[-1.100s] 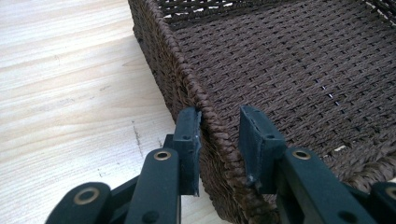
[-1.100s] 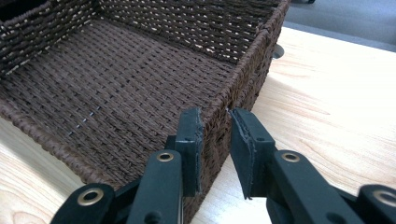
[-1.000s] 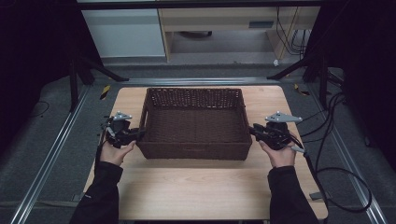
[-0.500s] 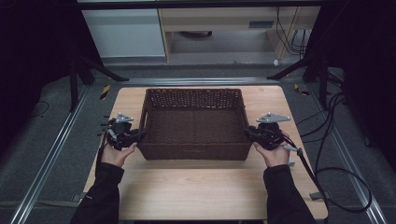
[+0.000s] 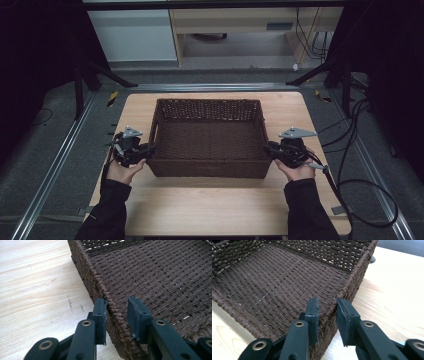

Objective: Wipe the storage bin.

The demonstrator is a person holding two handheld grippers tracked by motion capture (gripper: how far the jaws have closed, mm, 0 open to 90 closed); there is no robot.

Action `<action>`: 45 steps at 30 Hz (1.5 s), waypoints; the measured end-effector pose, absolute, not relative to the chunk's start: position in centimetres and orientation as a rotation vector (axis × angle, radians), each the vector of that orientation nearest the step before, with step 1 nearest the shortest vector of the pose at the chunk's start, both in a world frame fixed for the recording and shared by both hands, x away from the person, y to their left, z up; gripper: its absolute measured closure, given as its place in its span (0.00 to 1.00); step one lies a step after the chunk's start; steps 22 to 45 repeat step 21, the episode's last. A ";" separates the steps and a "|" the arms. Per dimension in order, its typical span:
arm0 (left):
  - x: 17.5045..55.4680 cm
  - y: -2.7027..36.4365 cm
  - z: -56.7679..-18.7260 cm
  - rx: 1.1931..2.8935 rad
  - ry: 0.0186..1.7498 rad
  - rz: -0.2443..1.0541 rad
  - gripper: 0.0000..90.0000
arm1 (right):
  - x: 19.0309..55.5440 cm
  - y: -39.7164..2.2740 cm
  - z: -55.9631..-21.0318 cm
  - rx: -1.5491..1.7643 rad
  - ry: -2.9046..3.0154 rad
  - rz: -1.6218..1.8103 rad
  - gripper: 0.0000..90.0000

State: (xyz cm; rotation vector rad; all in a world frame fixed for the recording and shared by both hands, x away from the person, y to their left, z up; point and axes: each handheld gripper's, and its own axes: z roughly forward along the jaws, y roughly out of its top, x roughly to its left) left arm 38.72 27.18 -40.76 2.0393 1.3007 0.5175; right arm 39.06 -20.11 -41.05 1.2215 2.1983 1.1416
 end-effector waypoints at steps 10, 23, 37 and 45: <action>38.2 28.7 -38.9 1.948 1.254 0.539 0.55 | 38.6 -21.4 -39.6 1.197 2.088 1.172 0.59; 37.9 33.3 -38.5 1.870 1.283 0.660 0.37 | 38.4 -26.1 -39.8 1.349 1.896 1.157 0.25; 37.9 33.3 -38.5 1.870 1.283 0.660 0.37 | 38.4 -26.1 -39.8 1.349 1.896 1.157 0.25; 37.9 33.3 -38.5 1.870 1.283 0.660 0.37 | 38.4 -26.1 -39.8 1.349 1.896 1.157 0.25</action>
